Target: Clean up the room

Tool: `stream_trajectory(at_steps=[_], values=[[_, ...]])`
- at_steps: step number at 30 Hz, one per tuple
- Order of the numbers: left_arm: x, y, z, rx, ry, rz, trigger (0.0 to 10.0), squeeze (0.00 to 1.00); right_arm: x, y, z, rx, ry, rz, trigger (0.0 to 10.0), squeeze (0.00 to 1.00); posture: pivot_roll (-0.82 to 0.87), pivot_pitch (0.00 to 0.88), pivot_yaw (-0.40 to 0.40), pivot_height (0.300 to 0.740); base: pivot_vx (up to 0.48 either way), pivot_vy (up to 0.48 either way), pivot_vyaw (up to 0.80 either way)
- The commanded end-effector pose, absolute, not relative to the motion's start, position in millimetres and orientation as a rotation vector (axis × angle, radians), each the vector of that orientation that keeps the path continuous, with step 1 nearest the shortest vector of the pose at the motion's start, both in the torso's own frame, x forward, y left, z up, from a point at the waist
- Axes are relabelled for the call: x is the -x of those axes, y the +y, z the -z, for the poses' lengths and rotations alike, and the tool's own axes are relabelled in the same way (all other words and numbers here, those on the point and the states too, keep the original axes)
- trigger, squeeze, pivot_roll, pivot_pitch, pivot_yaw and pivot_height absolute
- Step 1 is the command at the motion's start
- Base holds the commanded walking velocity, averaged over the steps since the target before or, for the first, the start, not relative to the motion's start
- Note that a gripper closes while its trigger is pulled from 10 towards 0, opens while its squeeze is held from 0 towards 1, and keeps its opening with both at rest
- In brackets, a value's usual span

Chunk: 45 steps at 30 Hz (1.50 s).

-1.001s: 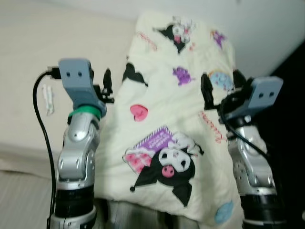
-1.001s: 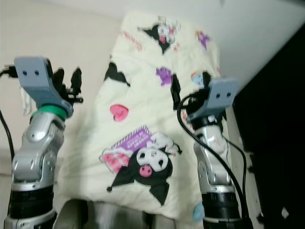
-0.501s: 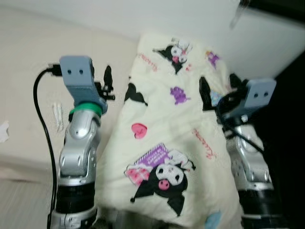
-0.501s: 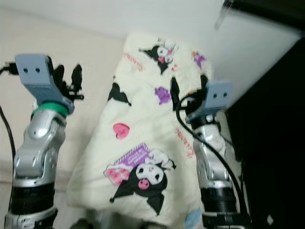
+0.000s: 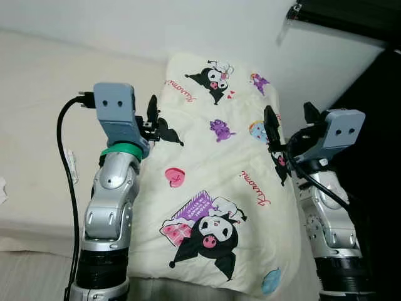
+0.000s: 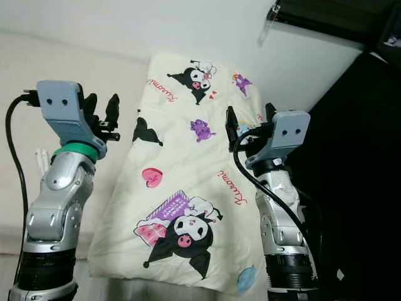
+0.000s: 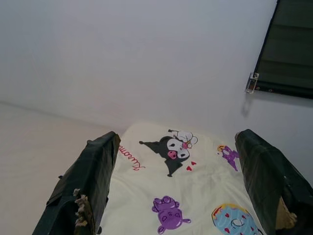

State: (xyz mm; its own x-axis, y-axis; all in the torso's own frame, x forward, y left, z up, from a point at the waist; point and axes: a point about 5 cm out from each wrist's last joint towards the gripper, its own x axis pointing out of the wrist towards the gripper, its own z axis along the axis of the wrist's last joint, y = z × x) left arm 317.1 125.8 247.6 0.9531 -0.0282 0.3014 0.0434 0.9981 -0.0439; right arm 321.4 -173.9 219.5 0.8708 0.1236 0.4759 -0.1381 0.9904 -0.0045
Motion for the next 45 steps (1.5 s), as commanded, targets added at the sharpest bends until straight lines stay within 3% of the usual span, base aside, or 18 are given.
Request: stream_trajectory(at_steps=[1, 21, 45], values=[[-316, 122, -239, 0.049, -0.282, 0.048, 10.0, 0.00, -318, -177, -215, -0.032, -0.484, -0.124, 10.0, 0.00, 0.17, 0.128, -0.132, 0.740, 0.000, 0.000, 0.00], [-317, 122, -227, 0.013, -0.244, 0.074, 10.0, 0.00, -315, -162, -211, -0.142, -0.451, -0.144, 10.0, 0.00, 0.16, 0.150, -0.115, 0.740, 0.000, 0.000, 0.00], [-318, 125, -227, -0.015, -0.244, 0.076, 10.0, 0.00, -311, -156, -207, -0.156, -0.424, -0.159, 10.0, 0.00, 0.14, 0.146, -0.096, 0.740, -0.374, 0.000, 0.00]])
